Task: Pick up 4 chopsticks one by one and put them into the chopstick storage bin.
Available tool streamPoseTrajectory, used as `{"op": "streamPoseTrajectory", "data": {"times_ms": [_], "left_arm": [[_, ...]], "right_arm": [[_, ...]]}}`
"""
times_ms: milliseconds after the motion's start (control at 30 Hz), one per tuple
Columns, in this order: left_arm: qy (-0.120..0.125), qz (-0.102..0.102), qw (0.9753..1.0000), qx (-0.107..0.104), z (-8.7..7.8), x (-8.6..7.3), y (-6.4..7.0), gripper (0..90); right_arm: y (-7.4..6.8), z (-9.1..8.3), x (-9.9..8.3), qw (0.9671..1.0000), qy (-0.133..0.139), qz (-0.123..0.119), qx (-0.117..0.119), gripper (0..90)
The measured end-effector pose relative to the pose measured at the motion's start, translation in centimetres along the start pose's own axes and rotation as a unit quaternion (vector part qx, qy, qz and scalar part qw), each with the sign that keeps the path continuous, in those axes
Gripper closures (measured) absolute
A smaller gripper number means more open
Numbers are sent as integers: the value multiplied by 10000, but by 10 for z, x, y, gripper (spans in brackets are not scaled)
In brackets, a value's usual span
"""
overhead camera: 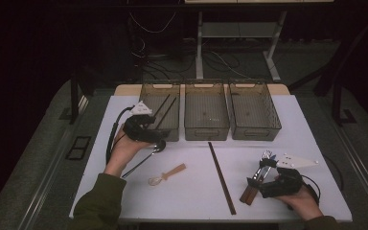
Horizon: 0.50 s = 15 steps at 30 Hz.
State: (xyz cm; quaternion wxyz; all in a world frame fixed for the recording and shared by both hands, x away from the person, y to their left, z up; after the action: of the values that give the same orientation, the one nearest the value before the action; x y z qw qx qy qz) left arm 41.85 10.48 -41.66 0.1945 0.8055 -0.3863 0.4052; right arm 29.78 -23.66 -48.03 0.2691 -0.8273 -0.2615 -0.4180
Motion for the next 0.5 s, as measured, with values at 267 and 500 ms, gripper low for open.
{"op": "streamPoseTrajectory", "data": {"times_ms": [267, 500], "left_arm": [[94, 26, 9999, -100, -7, -18, 28, 79], [70, 225, 9993, -282, -13, -39, 56, 20]], "right_arm": [[0, 0, 0, 10000, 3, 23, -15, 7], [-1, -2, 0, 10000, 10, 17, 0, 7]]}}
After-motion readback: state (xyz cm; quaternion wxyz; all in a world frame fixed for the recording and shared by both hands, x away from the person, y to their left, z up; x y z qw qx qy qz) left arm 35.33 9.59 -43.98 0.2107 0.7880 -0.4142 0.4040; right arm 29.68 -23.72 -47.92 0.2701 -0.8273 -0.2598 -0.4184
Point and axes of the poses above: each handheld gripper's, and its own axes: z roughly forward along the jaws, x roughly out of its top, y roughly to its right, the point moved 8 cm from there along z, roughly forward along the jaws, and after that the axes turned 4 degrees about z, right-handed, at the moved point
